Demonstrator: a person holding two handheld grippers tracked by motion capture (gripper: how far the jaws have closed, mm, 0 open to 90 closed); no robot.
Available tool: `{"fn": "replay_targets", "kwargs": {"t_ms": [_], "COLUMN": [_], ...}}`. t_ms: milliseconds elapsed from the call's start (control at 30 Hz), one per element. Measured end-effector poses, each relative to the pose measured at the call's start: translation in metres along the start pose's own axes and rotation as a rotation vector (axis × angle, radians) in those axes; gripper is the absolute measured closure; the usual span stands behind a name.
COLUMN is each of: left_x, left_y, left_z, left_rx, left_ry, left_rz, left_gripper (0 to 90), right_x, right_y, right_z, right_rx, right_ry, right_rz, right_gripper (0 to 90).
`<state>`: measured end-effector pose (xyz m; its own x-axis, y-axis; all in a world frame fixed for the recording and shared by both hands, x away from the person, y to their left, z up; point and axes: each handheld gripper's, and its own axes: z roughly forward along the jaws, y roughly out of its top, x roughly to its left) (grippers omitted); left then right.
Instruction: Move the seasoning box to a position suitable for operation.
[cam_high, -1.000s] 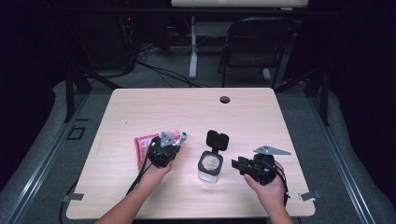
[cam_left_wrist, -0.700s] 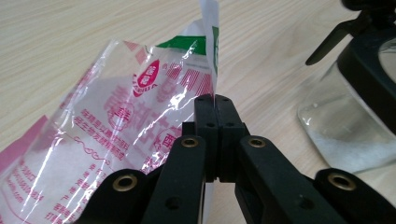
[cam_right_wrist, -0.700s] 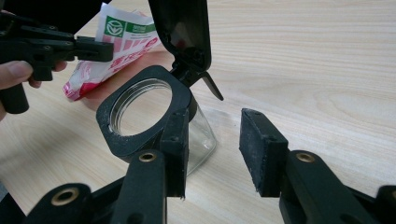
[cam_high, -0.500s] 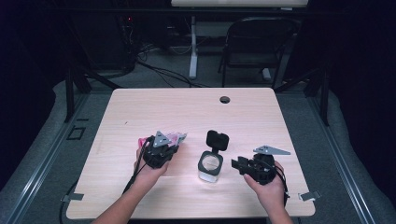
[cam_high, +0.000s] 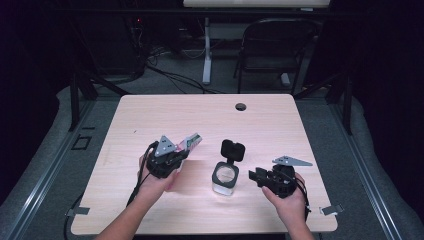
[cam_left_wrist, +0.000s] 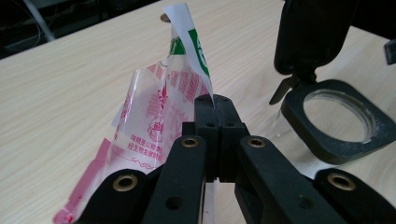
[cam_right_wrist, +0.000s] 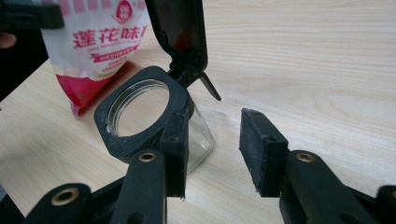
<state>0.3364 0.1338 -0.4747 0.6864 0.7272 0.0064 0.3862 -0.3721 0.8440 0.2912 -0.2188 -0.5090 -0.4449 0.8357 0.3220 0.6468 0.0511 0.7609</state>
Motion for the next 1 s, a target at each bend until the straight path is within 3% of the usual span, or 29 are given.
{"fn": "replay_targets", "kwargs": {"t_ms": [333,467,633,933,1000], "left_x": [-0.005,-0.007,-0.001,0.003,0.005], "left_y": [0.016,0.017,0.006,-0.014,-0.019], "left_z": [-0.023,-0.030,-0.031,-0.033,-0.034], "left_rx": [-0.073,-0.079,-0.061,-0.016,-0.009], "left_ry": [-0.008,-0.010,-0.016,-0.034,-0.054], "left_rz": [0.034,0.051,0.016,-0.006,-0.027], "left_gripper": [90.0,90.0,90.0,90.0,90.0], "right_x": [-0.001,-0.002,-0.002,-0.001,-0.001], "right_y": [0.000,-0.001,-0.001,-0.001,0.000], "right_z": [-0.001,0.000,-0.001,-0.001,-0.002], "right_rx": [-0.003,-0.003,-0.005,-0.003,-0.006], "right_ry": [0.000,0.001,0.000,-0.001,0.004], "right_rz": [0.005,0.005,0.006,0.004,0.004], "right_gripper": [63.0,63.0,63.0,63.0,63.0]}}
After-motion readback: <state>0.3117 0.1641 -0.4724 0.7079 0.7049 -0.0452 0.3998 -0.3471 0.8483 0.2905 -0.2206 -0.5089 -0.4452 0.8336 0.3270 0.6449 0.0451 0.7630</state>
